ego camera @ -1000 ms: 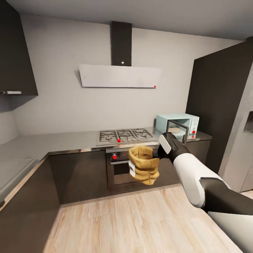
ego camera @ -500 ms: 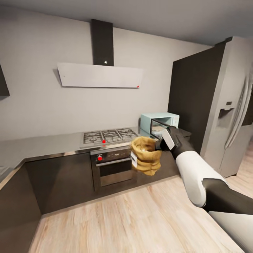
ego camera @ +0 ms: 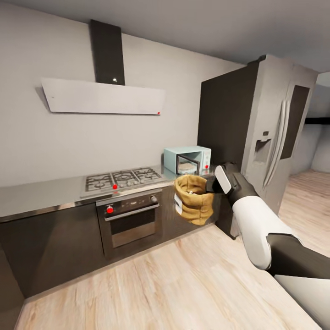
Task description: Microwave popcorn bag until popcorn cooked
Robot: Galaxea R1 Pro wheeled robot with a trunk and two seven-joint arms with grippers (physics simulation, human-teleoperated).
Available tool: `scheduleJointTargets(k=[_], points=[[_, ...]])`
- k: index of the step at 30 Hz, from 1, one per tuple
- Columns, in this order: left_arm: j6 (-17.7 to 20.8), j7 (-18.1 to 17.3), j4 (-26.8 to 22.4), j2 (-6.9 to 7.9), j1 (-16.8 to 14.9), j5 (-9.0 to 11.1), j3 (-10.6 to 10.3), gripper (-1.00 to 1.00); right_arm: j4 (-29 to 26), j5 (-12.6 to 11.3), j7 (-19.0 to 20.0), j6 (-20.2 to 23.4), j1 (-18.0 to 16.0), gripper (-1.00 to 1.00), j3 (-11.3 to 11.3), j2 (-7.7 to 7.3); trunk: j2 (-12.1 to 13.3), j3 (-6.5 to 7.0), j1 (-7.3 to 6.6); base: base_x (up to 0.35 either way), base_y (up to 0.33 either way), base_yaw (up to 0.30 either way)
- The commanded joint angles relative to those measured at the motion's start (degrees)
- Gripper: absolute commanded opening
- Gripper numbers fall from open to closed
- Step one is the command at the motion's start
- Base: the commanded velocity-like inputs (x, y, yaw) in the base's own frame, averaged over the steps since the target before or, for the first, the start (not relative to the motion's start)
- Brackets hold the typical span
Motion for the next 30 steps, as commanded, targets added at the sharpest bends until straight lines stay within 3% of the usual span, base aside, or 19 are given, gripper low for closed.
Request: scheduleJointTargets(k=[1,5,7,30], points=[[-0.2,0.0,0.0,-0.01,0.0,0.3,0.2,1.0,0.0,-0.9,-0.6,0.0,-0.1,-1.0,-0.2,-0.4,-0.1,-0.08,0.0,0.0,0.0,-0.288],[-0.2,0.0,0.0,-0.01,0.0,0.3,0.2,1.0,0.0,-1.1,-0.6,0.0,-0.1,-1.0,-0.2,-2.63,-0.1,-0.08,0.0,0.0,0.0,-0.288],[-0.2,0.0,0.0,-0.01,0.0,0.3,0.2,1.0,0.0,-1.1,-0.6,0.0,-0.1,-1.0,-0.2,-3.07,-0.1,-0.08,0.0,0.0,0.0,-0.288],[-0.2,0.0,0.0,0.0,0.0,0.3,0.2,1.0,0.0,-1.2,-0.6,0.0,-0.1,-1.0,-0.2,-3.16,-0.1,-0.08,0.0,0.0,0.0,-0.288]])
